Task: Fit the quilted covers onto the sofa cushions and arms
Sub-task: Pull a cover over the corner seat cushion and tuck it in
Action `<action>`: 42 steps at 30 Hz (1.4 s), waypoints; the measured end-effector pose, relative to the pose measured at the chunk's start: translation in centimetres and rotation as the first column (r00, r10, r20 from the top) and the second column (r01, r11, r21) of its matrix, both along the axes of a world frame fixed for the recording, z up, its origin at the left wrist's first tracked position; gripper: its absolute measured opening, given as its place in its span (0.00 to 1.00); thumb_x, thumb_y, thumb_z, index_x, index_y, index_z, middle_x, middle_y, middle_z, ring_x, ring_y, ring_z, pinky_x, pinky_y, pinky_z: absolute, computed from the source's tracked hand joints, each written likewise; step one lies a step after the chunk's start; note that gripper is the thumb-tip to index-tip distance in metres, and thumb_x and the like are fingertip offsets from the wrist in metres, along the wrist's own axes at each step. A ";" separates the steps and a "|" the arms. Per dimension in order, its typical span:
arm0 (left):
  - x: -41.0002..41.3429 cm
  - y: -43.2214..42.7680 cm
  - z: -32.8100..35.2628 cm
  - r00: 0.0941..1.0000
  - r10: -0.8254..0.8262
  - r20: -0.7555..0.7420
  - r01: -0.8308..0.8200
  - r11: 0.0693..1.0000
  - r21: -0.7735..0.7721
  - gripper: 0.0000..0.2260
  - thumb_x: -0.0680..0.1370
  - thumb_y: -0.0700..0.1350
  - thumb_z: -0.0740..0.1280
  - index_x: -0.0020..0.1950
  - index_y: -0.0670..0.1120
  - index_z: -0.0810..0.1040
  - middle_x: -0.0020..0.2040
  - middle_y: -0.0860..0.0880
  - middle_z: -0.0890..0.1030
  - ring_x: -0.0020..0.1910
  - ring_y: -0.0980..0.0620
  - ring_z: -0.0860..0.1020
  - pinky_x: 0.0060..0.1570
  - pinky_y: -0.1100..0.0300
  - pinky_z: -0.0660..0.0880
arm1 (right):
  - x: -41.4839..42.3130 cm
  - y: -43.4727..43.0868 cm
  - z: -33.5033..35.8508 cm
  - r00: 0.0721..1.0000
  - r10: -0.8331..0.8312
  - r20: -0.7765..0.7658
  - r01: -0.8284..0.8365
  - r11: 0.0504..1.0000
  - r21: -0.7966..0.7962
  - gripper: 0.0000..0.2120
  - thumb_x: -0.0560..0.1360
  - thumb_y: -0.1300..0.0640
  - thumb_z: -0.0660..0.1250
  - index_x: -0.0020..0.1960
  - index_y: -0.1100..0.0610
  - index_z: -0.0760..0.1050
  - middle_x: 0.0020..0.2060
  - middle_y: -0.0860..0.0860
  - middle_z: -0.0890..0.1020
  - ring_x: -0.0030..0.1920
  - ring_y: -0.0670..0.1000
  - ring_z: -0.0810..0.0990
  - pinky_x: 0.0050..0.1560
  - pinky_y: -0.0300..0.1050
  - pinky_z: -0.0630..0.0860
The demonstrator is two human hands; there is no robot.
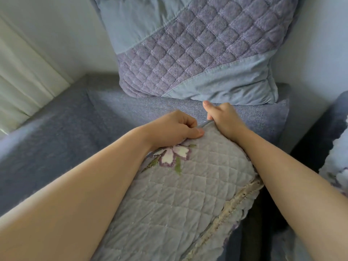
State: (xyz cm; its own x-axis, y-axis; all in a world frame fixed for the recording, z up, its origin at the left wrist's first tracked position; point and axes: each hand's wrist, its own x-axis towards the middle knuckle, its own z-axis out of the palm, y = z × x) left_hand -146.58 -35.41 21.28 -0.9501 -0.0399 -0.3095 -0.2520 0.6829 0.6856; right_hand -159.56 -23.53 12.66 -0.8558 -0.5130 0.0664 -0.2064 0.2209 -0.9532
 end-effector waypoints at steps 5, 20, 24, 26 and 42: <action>-0.8 -1.0 -0.4 0.997 0.077 0.027 -0.079 0.995 0.062 0.12 0.79 0.48 0.65 0.39 0.43 0.72 0.34 0.45 0.68 0.34 0.50 0.65 0.41 0.57 0.63 | -1.3 -2.5 -0.1 0.990 0.123 0.066 -0.121 0.992 -0.024 0.30 0.78 0.47 0.62 0.19 0.52 0.63 0.17 0.42 0.65 0.21 0.42 0.63 0.33 0.42 0.61; -0.3 0.2 -0.9 0.987 0.154 -0.052 -0.152 0.987 0.046 0.18 0.75 0.48 0.71 0.28 0.48 0.69 0.25 0.52 0.68 0.25 0.58 0.65 0.39 0.60 0.66 | 1.0 1.9 0.7 0.983 -0.120 -0.136 0.158 0.936 0.313 0.15 0.78 0.54 0.60 0.36 0.60 0.76 0.33 0.53 0.78 0.39 0.53 0.74 0.35 0.46 0.63; 1.0 2.2 0.3 0.971 0.202 -0.124 -0.205 0.979 -0.014 0.18 0.72 0.48 0.74 0.28 0.45 0.70 0.37 0.48 0.81 0.42 0.57 0.79 0.48 0.58 0.75 | 6.4 4.8 1.9 0.962 -0.198 -0.188 0.244 0.932 0.266 0.11 0.77 0.58 0.59 0.53 0.56 0.79 0.50 0.52 0.82 0.50 0.51 0.77 0.44 0.40 0.64; 2.4 3.0 1.3 0.978 0.188 -0.084 -0.196 0.976 -0.093 0.21 0.72 0.52 0.74 0.27 0.46 0.68 0.36 0.50 0.80 0.40 0.55 0.78 0.44 0.58 0.74 | 8.6 5.6 2.2 0.953 -0.115 -0.281 0.198 0.937 0.289 0.13 0.79 0.55 0.57 0.56 0.57 0.77 0.53 0.54 0.81 0.53 0.54 0.77 0.45 0.42 0.65; 15.9 -4.4 5.3 0.971 0.230 0.062 -0.221 0.967 -0.124 0.19 0.77 0.55 0.66 0.38 0.41 0.78 0.31 0.51 0.75 0.31 0.56 0.71 0.39 0.60 0.71 | 9.6 5.6 3.3 0.998 -0.058 -0.022 0.062 0.952 0.300 0.22 0.76 0.40 0.59 0.67 0.44 0.72 0.69 0.45 0.72 0.69 0.50 0.69 0.64 0.44 0.63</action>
State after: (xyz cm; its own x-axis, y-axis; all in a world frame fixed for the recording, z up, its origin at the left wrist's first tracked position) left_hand -130.72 -39.79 26.60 -0.8865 -0.2905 -0.3601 -0.4565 0.6759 0.5786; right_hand -150.00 -17.93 15.93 -0.8858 -0.4584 -0.0718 -0.1953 0.5088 -0.8384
